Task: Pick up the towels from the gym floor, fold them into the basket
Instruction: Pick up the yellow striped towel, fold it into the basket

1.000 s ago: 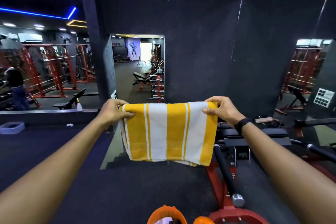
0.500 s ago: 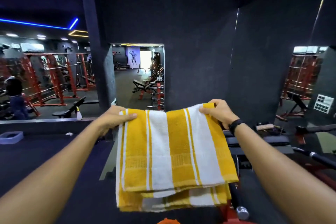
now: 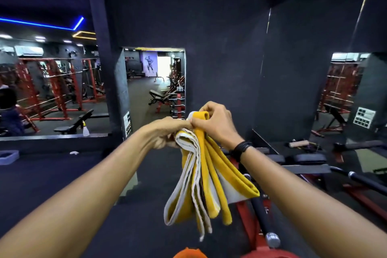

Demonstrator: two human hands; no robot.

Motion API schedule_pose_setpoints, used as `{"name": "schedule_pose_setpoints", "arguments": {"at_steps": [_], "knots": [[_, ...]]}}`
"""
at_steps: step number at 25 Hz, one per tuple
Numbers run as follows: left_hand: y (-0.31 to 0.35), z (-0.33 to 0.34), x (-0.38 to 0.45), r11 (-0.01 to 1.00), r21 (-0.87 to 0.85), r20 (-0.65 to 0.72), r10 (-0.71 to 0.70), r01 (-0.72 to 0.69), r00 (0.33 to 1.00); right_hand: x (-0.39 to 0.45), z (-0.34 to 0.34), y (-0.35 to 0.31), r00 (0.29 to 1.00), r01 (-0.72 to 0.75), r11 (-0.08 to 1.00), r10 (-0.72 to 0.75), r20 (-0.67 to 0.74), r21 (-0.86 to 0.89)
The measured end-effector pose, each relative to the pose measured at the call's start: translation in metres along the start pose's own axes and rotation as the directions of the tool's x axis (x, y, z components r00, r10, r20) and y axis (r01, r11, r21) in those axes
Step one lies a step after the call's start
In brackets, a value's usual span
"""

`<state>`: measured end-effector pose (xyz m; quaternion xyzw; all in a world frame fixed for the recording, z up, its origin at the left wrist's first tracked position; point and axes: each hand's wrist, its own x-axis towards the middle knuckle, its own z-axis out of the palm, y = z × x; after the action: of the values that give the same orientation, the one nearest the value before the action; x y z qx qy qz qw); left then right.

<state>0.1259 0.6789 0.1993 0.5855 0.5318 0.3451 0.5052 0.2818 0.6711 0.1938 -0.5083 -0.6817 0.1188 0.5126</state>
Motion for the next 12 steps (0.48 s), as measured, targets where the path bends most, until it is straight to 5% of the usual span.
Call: {"name": "schedule_pose_setpoints", "arguments": {"at_steps": [2, 5, 10, 12], "knots": [[-0.003, -0.004, -0.001, 0.985, -0.167, 0.074, -0.041, 0.053, 0.996, -0.004, -0.005, 0.003, 0.999, 0.012, 0.997, -0.016, 0.048, 0.077], [-0.013, -0.011, 0.005, 0.825, -0.529, 0.202, -0.106, 0.199, 0.974, -0.015, -0.006, 0.005, 0.976, 0.035, 0.992, -0.060, 0.207, 0.125], [-0.036, -0.004, 0.005, 0.940, -0.308, 0.225, -0.076, 0.145, 0.971, -0.030, 0.002, 0.011, 0.861, 0.201, 0.968, -0.247, 0.445, 0.149], [-0.039, -0.015, 0.003, 0.985, -0.175, 0.237, 0.032, 0.010, 0.971, -0.025, -0.009, 0.015, 0.926, 0.106, 0.925, -0.226, 0.304, 0.366]]}}
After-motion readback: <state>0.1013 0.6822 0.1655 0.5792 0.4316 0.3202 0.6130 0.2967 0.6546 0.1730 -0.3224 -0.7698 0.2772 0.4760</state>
